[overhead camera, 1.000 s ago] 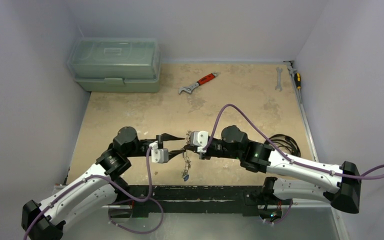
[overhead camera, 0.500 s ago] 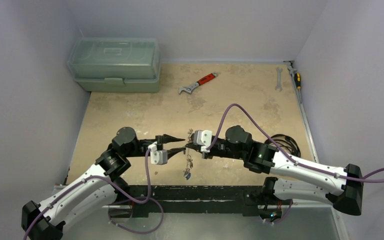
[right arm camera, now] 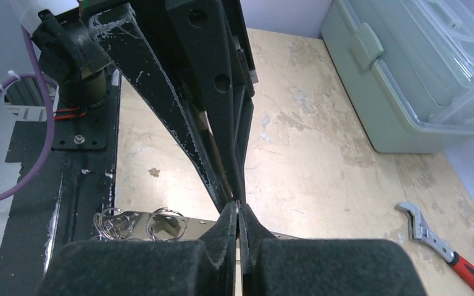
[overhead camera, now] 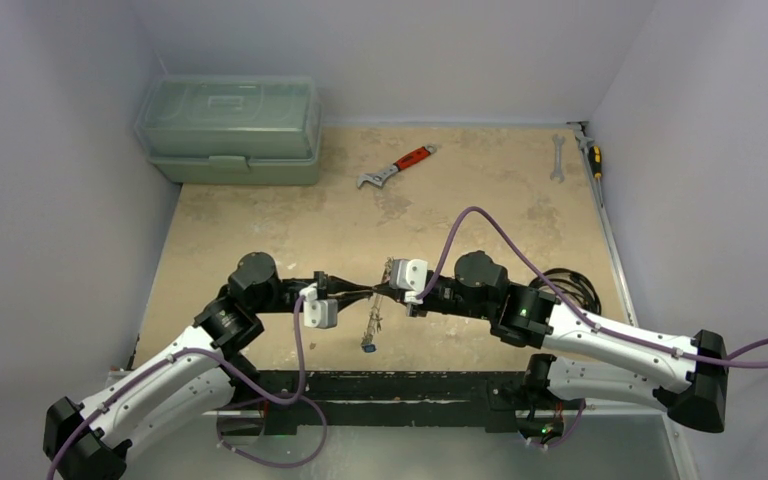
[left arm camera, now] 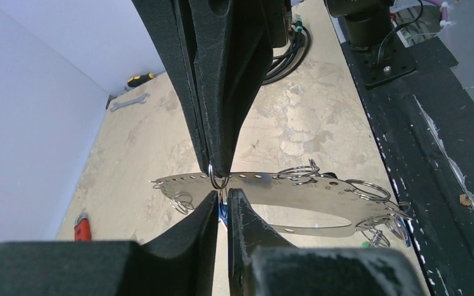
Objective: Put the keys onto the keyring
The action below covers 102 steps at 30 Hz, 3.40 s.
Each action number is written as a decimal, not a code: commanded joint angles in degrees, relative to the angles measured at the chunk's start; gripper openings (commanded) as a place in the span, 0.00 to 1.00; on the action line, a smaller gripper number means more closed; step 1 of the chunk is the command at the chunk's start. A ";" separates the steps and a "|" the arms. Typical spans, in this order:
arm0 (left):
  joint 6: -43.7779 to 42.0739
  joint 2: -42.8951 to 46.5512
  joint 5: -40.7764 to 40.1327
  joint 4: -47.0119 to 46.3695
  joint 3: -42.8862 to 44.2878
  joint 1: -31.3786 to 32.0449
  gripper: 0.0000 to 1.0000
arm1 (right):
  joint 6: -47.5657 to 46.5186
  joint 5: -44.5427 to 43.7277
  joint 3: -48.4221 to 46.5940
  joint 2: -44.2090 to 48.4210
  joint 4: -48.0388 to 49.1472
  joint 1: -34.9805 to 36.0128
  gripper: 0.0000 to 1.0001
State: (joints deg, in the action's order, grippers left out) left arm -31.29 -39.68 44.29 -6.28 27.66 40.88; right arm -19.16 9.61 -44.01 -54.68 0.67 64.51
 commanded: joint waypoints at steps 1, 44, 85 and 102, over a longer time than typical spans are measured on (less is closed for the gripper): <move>-1.36 -0.13 0.80 -1.12 1.91 -0.28 0.04 | -0.16 -0.25 -0.45 1.68 3.56 0.18 0.00; 4.04 2.15 0.44 -7.52 0.31 -0.20 0.32 | 3.98 1.84 4.35 4.96 15.78 0.17 0.00; 2.02 1.15 -3.58 -3.63 2.33 -0.31 0.00 | 4.83 3.95 5.79 5.37 14.68 0.13 0.32; 0.44 -0.29 -5.88 -0.48 3.56 -0.37 0.00 | -0.04 -6.17 -4.28 -0.49 -4.63 0.18 0.47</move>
State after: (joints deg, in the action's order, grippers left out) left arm -29.65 -40.18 38.54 -4.58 27.99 40.88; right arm -17.72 5.98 -46.11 -54.11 -0.45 64.49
